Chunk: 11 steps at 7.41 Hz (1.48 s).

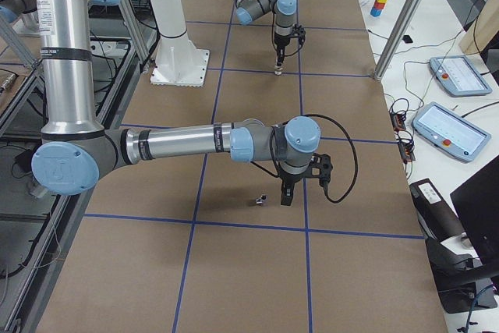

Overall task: Assemble PPR valve and pipe with both arms
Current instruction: 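Lower the valve upright onto the table center with the left gripper, then open the left gripper and lift it away from the valve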

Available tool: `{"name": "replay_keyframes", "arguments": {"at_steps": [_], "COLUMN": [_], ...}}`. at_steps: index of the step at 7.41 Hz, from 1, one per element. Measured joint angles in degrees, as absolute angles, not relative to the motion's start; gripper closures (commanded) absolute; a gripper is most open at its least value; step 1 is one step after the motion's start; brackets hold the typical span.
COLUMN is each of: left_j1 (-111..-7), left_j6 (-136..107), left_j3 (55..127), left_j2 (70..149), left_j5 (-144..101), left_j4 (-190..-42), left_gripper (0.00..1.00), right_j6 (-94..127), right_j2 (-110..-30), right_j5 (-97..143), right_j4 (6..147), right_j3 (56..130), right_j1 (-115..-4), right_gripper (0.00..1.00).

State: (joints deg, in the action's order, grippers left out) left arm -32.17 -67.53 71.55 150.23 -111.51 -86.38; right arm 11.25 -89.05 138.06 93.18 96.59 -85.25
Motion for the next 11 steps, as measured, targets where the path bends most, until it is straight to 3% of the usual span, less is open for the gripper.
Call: {"name": "replay_keyframes", "arguments": {"at_steps": [3,4,5,8,11], "left_j1": [-31.74,-31.65,-31.62,-31.93,-36.88], "left_j6": [-67.8,-67.81,-67.73,-67.38,-66.14], "left_j3": [71.52,71.49,71.55,74.75,85.11], "left_j2": [150.24,150.22,150.21,150.16,145.61], "left_j5": [-110.01,-109.74,-109.65,-109.92,-116.27], "left_j4": [-86.24,-86.24,-86.3,-86.41,-85.19], "left_gripper": [0.25,0.05,0.0,0.0,0.0], "right_j6": [11.25,11.25,11.25,10.62,9.19], "right_j2": [-89.1,-89.07,-89.02,-88.82,-89.28], "right_j5": [138.07,138.1,138.28,138.59,136.2], "right_j4": [93.08,93.03,93.0,92.91,89.68], "right_j3": [96.05,95.87,95.83,95.93,96.02], "right_j1": [-85.25,-85.25,-85.25,-85.25,-85.23], "right_gripper": [0.0,0.0,0.0,0.0,0.0]}}
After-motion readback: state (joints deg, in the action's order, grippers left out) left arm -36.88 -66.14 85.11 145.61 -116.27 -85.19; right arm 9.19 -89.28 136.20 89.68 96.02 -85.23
